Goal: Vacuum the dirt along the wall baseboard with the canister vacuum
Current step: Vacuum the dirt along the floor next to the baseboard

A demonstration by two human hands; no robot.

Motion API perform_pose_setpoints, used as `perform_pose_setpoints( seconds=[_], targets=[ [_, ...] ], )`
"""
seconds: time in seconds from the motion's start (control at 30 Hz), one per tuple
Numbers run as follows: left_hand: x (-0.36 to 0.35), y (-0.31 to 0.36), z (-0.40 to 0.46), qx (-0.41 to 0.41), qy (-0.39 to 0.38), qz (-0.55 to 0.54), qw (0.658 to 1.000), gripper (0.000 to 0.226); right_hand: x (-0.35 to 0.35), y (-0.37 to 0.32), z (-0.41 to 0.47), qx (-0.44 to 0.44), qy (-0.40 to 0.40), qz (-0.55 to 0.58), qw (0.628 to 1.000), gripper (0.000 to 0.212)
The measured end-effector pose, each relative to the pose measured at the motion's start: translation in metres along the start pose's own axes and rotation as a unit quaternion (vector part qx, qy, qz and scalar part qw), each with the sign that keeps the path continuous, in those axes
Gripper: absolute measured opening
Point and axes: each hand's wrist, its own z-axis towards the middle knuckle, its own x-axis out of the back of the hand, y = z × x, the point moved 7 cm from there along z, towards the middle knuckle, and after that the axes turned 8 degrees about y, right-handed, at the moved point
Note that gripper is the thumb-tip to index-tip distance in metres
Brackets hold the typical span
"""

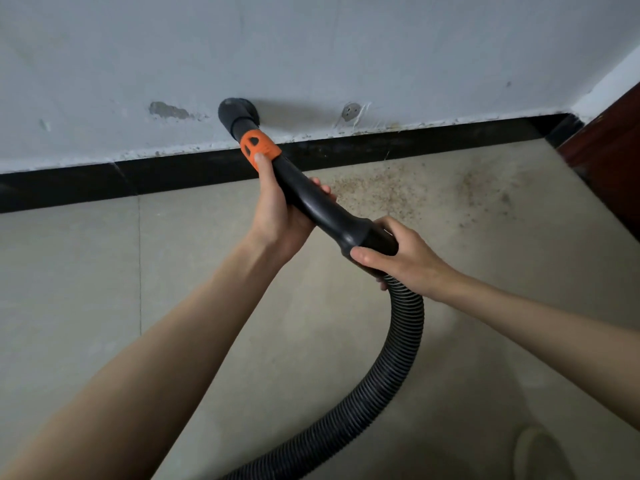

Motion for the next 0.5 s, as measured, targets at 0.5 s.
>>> perform_pose_setpoints(
  seconds=[0.5],
  targets=[
    [-0.017,-0.029,0.004,-0.074,0.210,-0.015,0.975,0.061,0.034,0.025,0.002,0.084,-0.043,0.025,0.995,0.045]
  ],
)
